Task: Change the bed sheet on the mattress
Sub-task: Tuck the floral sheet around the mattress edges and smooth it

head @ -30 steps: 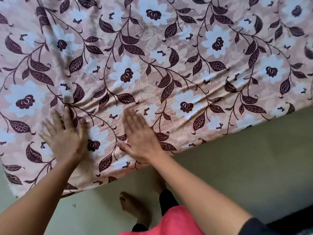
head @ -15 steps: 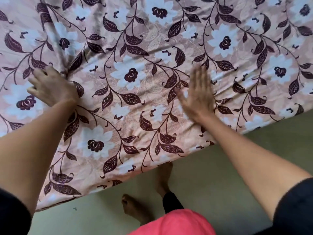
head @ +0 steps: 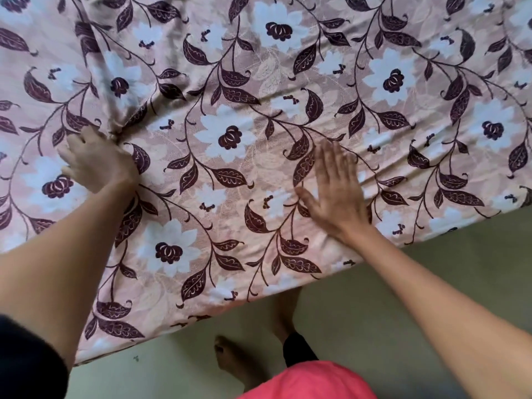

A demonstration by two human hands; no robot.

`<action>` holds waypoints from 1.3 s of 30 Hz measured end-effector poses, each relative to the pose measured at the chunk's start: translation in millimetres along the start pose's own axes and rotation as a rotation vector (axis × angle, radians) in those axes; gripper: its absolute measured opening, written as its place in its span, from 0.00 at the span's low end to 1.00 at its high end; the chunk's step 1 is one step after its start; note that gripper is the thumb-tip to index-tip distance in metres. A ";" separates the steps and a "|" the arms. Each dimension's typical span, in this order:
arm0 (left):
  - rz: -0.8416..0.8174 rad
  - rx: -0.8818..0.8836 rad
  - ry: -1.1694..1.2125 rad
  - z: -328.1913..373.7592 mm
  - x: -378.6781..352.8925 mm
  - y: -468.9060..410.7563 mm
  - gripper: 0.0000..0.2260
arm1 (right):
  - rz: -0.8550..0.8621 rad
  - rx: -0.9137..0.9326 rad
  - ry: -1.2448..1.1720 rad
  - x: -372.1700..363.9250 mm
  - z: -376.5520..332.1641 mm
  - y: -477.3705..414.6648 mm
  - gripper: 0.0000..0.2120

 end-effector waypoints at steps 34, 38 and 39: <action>-0.197 0.271 0.431 -186.3 -9.2 -128.9 0.19 | -0.107 0.588 -0.082 -94.4 -374.5 -59.5 0.35; -0.216 0.093 0.480 -152.7 1.0 -173.9 0.23 | 0.023 0.058 -0.080 -62.1 -290.2 -116.7 0.39; -0.194 0.061 0.489 -144.7 3.8 -184.2 0.22 | -0.008 -0.107 -0.064 -52.7 -266.9 -128.6 0.41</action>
Point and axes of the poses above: each hand's wrist, its own y-axis away from the middle knuckle, its own x-axis out of the back of the hand, z = x × y, the point moved 1 cm from there along -y, towards the middle knuckle, and after that the axes turned 10 degrees about -y, right-handed, at the moved point
